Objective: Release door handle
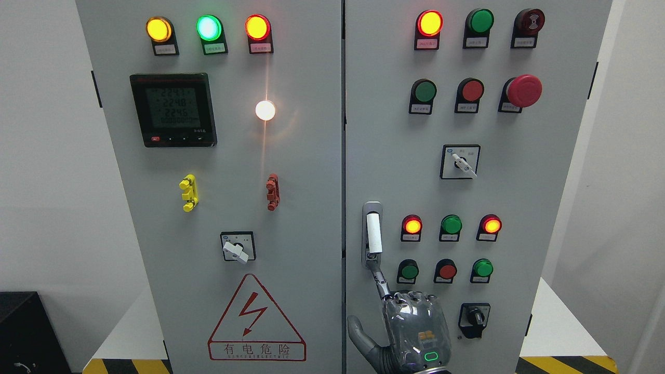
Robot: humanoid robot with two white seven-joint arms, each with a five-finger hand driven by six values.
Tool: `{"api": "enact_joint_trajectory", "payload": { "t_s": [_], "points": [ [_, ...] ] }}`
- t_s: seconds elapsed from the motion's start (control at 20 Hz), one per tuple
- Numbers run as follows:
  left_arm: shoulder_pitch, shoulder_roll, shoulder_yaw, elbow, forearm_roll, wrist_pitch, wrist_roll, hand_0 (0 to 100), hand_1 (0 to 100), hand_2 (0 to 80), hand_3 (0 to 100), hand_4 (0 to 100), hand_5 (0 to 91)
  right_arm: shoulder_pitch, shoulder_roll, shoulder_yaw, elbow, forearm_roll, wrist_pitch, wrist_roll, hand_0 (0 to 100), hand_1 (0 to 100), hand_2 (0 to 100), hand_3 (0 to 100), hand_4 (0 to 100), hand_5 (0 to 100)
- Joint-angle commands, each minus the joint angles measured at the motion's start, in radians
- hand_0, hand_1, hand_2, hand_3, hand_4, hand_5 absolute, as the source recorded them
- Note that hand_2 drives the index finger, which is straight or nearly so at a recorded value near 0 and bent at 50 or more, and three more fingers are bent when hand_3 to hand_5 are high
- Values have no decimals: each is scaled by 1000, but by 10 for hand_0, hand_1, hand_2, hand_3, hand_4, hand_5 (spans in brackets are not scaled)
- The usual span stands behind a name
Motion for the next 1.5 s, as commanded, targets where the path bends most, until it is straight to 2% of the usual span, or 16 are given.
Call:
{"api": "enact_joint_trajectory", "payload": {
  "t_s": [0.0, 1.0, 1.15, 1.3, 1.45],
  "points": [
    [-26, 0, 0, 29, 0, 0, 0, 120, 556, 0, 0, 0, 0, 0, 0, 4, -32, -1, -2, -3, 370, 275, 237, 1000, 981, 1000],
    [-26, 0, 0, 29, 0, 0, 0, 120, 556, 0, 0, 0, 0, 9, -1, 4, -98, -6, -6, -4, 369, 278, 293, 1000, 981, 1000],
    [-26, 0, 0, 29, 0, 0, 0, 120, 556, 0, 0, 0, 0, 22, -6, 2, -138, -6, -8, -1, 371, 279, 327, 1000, 980, 1000],
    [-28, 0, 0, 29, 0, 0, 0, 120, 556, 0, 0, 0, 0, 34, -6, -2, -181, -7, -11, 3, 382, 289, 401, 1000, 980, 1000],
    [-26, 0, 0, 29, 0, 0, 0, 120, 556, 0, 0, 0, 0, 49, -6, -4, -216, -7, -20, 8, 394, 299, 420, 1000, 981, 1000]
  ]
}}
